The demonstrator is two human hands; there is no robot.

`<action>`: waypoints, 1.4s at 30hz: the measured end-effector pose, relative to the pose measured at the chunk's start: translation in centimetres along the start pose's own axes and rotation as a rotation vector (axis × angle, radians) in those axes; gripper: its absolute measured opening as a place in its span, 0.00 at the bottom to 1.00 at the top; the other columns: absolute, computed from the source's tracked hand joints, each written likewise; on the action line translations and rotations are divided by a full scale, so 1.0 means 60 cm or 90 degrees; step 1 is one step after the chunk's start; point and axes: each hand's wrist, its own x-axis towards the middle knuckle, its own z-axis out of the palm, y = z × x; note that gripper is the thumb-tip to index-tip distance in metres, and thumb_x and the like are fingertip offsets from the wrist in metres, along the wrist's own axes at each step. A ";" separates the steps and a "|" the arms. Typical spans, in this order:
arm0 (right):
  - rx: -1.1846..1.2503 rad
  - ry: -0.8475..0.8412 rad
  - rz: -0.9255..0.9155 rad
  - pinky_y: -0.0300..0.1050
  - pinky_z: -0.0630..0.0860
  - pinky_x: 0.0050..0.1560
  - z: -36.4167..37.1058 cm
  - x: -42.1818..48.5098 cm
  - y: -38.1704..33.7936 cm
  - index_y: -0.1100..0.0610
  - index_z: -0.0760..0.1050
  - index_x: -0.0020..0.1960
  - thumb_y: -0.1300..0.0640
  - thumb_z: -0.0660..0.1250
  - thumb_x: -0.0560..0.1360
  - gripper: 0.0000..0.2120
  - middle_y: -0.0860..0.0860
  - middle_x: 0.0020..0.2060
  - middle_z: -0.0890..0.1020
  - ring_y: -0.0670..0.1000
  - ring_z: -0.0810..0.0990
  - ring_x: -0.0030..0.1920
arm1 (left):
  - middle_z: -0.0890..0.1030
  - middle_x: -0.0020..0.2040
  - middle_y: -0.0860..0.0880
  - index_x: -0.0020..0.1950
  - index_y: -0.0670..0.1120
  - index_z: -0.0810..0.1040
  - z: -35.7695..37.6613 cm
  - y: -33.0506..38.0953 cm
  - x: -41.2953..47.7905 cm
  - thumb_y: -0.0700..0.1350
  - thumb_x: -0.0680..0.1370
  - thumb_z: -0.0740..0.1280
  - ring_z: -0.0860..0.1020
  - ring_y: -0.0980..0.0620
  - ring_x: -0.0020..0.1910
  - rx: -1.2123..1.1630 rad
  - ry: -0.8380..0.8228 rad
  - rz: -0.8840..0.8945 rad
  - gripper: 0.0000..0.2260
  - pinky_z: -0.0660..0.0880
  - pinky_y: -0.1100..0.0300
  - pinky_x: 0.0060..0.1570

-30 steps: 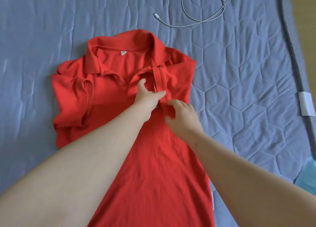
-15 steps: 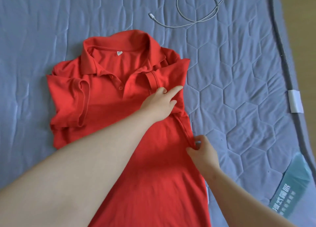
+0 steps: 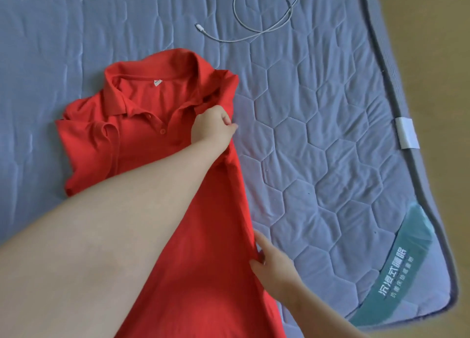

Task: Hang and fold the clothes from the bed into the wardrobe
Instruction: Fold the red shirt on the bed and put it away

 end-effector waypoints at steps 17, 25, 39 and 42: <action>0.034 -0.126 -0.050 0.45 0.80 0.44 0.324 -0.003 -0.235 0.39 0.51 0.75 0.64 0.56 0.70 0.38 0.57 0.41 0.79 0.52 0.79 0.30 | 0.77 0.51 0.48 0.63 0.45 0.76 -0.252 -0.354 0.019 0.26 0.74 0.56 0.75 0.56 0.43 -0.454 0.086 -0.155 0.23 0.71 0.70 0.41; -0.062 -0.126 -0.035 0.43 0.72 0.56 0.416 0.024 -0.265 0.40 0.49 0.76 0.59 0.58 0.73 0.36 0.54 0.59 0.78 0.55 0.77 0.58 | 0.72 0.65 0.48 0.70 0.48 0.67 -0.268 -0.438 0.034 0.29 0.76 0.56 0.71 0.56 0.54 -0.410 0.014 -0.144 0.26 0.69 0.65 0.55; 0.031 0.024 0.123 0.31 0.67 0.32 0.430 -0.031 -0.162 0.49 0.71 0.50 0.63 0.60 0.73 0.11 0.45 0.32 0.74 0.48 0.75 0.35 | 0.74 0.63 0.45 0.67 0.44 0.65 -0.153 -0.512 -0.261 0.41 0.72 0.70 0.75 0.46 0.59 -0.308 -0.057 -0.291 0.26 0.71 0.54 0.60; 0.020 0.041 0.120 0.31 0.66 0.32 0.432 -0.041 -0.138 0.50 0.71 0.46 0.63 0.61 0.73 0.09 0.45 0.33 0.75 0.50 0.76 0.39 | 0.79 0.56 0.44 0.59 0.45 0.73 -0.122 -0.533 -0.321 0.42 0.73 0.68 0.77 0.44 0.55 -0.271 -0.135 -0.356 0.16 0.73 0.54 0.56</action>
